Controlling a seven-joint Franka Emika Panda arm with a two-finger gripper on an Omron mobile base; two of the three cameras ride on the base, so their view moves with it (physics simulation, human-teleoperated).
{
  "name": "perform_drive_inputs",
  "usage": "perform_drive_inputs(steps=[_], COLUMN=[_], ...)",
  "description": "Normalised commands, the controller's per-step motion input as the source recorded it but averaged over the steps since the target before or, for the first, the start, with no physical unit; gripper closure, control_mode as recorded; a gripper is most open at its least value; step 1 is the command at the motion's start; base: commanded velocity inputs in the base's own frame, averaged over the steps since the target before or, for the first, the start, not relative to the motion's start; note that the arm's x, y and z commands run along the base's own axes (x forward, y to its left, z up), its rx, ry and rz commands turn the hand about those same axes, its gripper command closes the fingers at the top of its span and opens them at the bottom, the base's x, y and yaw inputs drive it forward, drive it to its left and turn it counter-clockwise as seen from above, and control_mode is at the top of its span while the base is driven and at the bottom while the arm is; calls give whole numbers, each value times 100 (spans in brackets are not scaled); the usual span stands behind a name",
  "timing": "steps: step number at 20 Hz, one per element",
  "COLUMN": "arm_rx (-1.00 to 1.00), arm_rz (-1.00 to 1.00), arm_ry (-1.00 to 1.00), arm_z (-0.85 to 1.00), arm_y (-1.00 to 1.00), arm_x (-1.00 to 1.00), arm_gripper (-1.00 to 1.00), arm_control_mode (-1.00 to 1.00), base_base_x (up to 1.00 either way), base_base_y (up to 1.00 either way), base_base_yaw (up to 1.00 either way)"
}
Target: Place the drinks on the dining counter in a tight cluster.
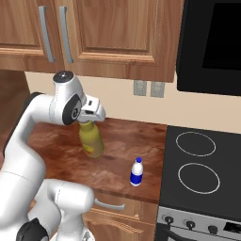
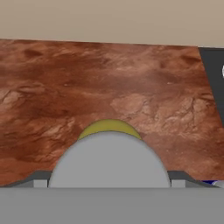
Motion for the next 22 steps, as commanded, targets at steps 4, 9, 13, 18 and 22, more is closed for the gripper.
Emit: perform_drive_inputs(steps=[4,9,13,18,22], arm_rx=[0,0,0,0,0], arm_rz=[0,0,0,0,0], arm_ry=[0,0,0,0,0], arm_z=[0,0,0,0,0], arm_y=[0,0,0,0,0], arm_x=[0,0,0,-2,0], arm_gripper=[100,100,100,100,100], arm_control_mode=[-100,-100,-100,100,100], base_base_x=[0,0,0,-13,-48], base_base_y=[0,0,0,0,1], base_base_yaw=[0,0,0,0,0])
